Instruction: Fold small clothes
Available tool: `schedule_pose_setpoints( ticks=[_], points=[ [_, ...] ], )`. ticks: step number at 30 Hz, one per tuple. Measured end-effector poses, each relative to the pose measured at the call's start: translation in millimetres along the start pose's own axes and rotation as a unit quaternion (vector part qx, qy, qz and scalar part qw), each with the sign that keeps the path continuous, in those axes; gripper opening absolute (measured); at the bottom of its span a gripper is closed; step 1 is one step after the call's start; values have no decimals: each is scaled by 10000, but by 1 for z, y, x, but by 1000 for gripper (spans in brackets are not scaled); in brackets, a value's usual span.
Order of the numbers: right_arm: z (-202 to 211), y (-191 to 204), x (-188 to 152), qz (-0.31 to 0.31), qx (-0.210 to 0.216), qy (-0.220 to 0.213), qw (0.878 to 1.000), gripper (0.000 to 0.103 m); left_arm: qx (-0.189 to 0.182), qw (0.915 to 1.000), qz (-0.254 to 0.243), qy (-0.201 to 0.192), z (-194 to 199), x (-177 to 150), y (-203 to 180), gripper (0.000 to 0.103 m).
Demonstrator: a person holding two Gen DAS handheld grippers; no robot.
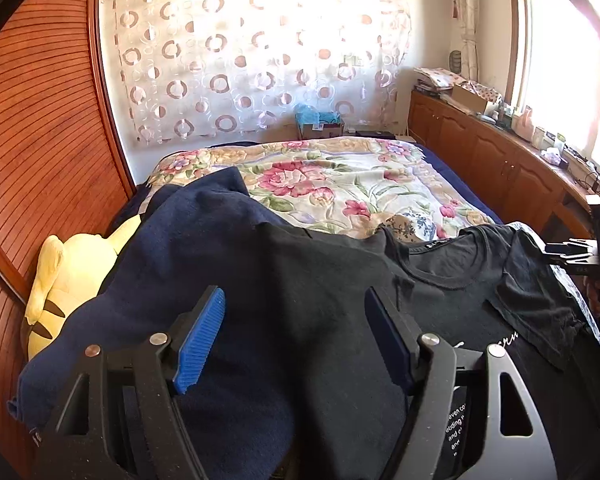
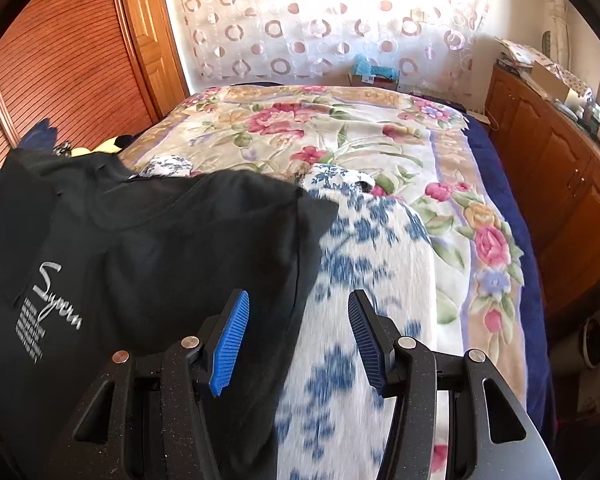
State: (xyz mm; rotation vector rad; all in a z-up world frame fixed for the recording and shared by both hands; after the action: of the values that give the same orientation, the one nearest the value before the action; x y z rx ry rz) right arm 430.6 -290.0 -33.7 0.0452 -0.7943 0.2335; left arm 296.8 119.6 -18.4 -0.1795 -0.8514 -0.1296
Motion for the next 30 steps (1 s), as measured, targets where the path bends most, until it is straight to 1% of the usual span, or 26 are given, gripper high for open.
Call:
schedule_pose_setpoints(
  ticks=[2,4,5,6,8,10,11,13,15,16,18,19,22,25,26,27,28,30],
  points=[
    [-11,0,5,-20,-11,33,10000,54,4,10000,5,25,-3,0,1,67],
    [-20,3,10,-38,-35,40,10000,54,-7,10000,5,67,-6,-1,1,58],
    [-25,4,12,-40,-52,48,10000,54,-40,10000,2,60,-6,-1,1,55],
    [-28,7,15,-33,-71,51,10000,54,-94,9999,-15,38,-5,-2,0,50],
    [-32,12,14,39,-98,55,9999,54,-94,9999,-73,25,-4,-2,-1,48],
    [-31,19,11,294,-301,-105,9991,54,-99,9999,-109,53,-5,-2,-1,48],
    [-29,21,9,312,-339,-171,9988,54,-93,9999,-116,70,-5,-1,0,48],
    [-28,19,6,182,-253,-197,9993,54,-77,9999,-129,76,-6,0,0,48],
    [-28,18,6,192,-225,-199,9994,54,-98,9998,-144,75,-6,0,0,48],
    [-28,19,6,199,-234,-197,9993,54,-102,9998,-164,77,-6,1,0,38],
    [-27,21,5,227,-267,-198,9992,54,-5,9997,-224,65,-5,2,-2,25],
    [-29,20,6,225,-263,-195,9992,54,32,9996,-265,48,-5,3,-5,16],
    [-29,21,7,234,-267,-199,9992,54,5,9993,-372,43,-3,4,-10,7],
    [-29,21,7,271,-275,-208,9990,54,-31,9988,-487,-1,0,3,-17,5],
    [-29,20,10,282,-256,-209,9991,49,-52,9986,-533,-21,2,3,-21,5],
    [-30,20,12,305,-193,-219,9991,41,-83,9982,-589,-51,4,3,-25,5],
    [-29,21,11,342,-151,-237,9990,35,-101,9980,-624,-79,5,4,-29,5],
    [-27,21,12,387,-98,-266,9988,7,-193,9973,-698,-124,9,3,-37,5]
  ],
)
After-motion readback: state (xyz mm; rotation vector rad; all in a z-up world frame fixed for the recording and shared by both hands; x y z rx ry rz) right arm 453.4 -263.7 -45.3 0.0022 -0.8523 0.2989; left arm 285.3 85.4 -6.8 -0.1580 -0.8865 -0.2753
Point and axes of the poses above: each gripper's, at about its wrist camera, not at the fingertips, and z roughly against the way its jaws point, y to its left, x to its top, the point moved 2 cm from there along -z, roughly the way its jaws point, and after that the axes turned 9 degrees about -x, right-handed, at the moved point
